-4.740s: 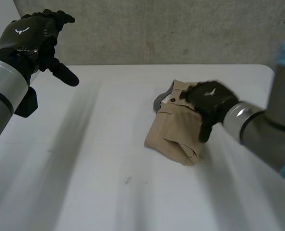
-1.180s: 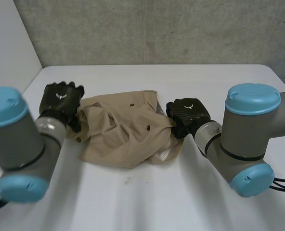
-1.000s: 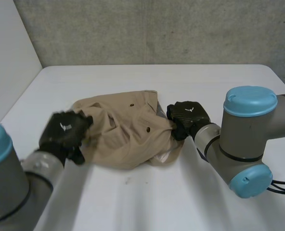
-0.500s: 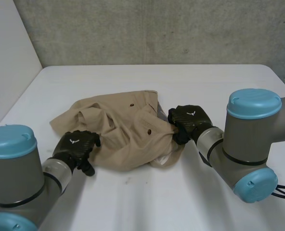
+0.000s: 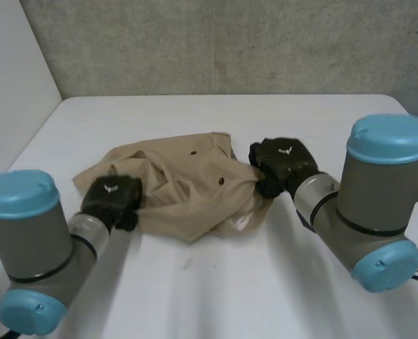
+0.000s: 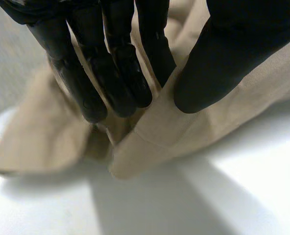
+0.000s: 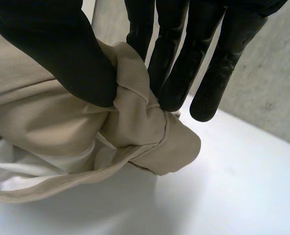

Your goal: Fold the shorts.

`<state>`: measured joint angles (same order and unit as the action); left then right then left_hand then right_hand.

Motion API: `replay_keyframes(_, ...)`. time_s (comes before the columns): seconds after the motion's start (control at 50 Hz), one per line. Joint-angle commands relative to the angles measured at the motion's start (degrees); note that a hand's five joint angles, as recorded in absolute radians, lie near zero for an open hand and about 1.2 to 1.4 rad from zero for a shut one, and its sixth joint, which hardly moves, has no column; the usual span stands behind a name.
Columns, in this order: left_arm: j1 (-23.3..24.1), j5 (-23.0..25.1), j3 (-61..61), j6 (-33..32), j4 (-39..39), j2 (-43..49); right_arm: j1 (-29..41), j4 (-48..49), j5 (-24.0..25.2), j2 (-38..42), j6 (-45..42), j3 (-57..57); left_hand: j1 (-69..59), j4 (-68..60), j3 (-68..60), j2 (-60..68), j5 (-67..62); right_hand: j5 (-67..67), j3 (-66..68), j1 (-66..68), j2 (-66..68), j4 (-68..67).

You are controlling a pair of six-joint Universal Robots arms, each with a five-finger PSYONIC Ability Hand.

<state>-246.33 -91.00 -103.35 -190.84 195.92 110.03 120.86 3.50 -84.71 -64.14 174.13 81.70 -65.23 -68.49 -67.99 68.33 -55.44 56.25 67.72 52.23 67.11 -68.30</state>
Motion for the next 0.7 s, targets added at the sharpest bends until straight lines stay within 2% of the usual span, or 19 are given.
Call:
replay_keyframes(0.02,0.06,-0.05,2.71,-3.66,-2.12,-18.16,0.34,-5.24,-0.11,-10.80,-11.05,-2.68,-14.77,-11.51,-12.01,11.67,-14.56,13.75,12.28,27.77,12.89,-11.70)
replay_keyframes(0.08,-0.12,0.30,4.65,-3.75,-3.34,-26.43,0.26,-9.03,-0.37,-13.63,-18.89,-3.74,-14.77,-11.51,-12.01,11.67,-14.56,13.75,12.28,27.77,12.89,-11.70)
replay_keyframes(0.1,-0.12,0.39,5.08,-3.84,-4.04,-28.19,0.26,-11.91,-0.81,-15.03,-24.05,-4.61,-14.77,-11.51,-12.01,11.67,-14.56,13.75,12.28,27.77,12.89,-11.70)
replay_keyframes(0.18,-0.03,0.56,7.02,-4.01,-8.52,-33.73,0.60,-18.59,-3.34,-17.24,-32.43,-6.99,-14.77,-11.51,-12.01,11.67,-14.56,13.75,12.28,27.77,12.89,-11.70)
replay_keyframes(0.3,0.24,0.56,6.50,-3.92,-16.88,-33.39,0.78,-24.94,-6.87,-17.51,-34.21,-7.70,-14.77,-11.51,-12.01,11.67,-14.56,13.75,12.28,27.77,12.89,-11.70)
replay_keyframes(0.44,-0.29,0.56,2.63,-4.54,-18.29,-25.14,1.13,-30.83,-6.43,-15.84,-34.65,-4.27,-14.77,-11.51,-12.01,11.67,-14.56,13.75,12.28,27.77,12.89,-11.70)
replay_keyframes(0.58,-0.91,0.21,6.40,-7.96,-12.41,-10.38,1.31,-29.87,-6.70,-6.45,-35.88,-8.21,-14.77,-11.51,-12.01,11.67,-14.56,13.75,12.28,27.77,12.89,-11.70)
replay_keyframes(0.66,-0.91,0.21,12.54,-10.07,-8.02,-4.75,1.66,-24.35,-6.70,-2.31,-34.56,-14.80,-14.77,-11.51,-12.01,11.67,-14.56,13.75,12.28,27.77,12.89,-11.70)
replay_keyframes(0.68,-0.47,-0.05,19.17,-11.56,-4.44,-1.87,1.75,-16.33,-6.70,-0.39,-31.69,-19.43,-14.77,-11.51,-12.01,11.67,-14.56,13.75,12.28,27.77,12.89,-11.70)
replay_keyframes(0.7,-0.21,-0.14,21.76,-11.83,-3.27,-1.23,1.75,-12.94,-6.70,-0.20,-30.44,-20.52,-14.77,-11.51,-12.01,11.67,-14.56,13.75,12.28,27.77,12.89,-11.70)
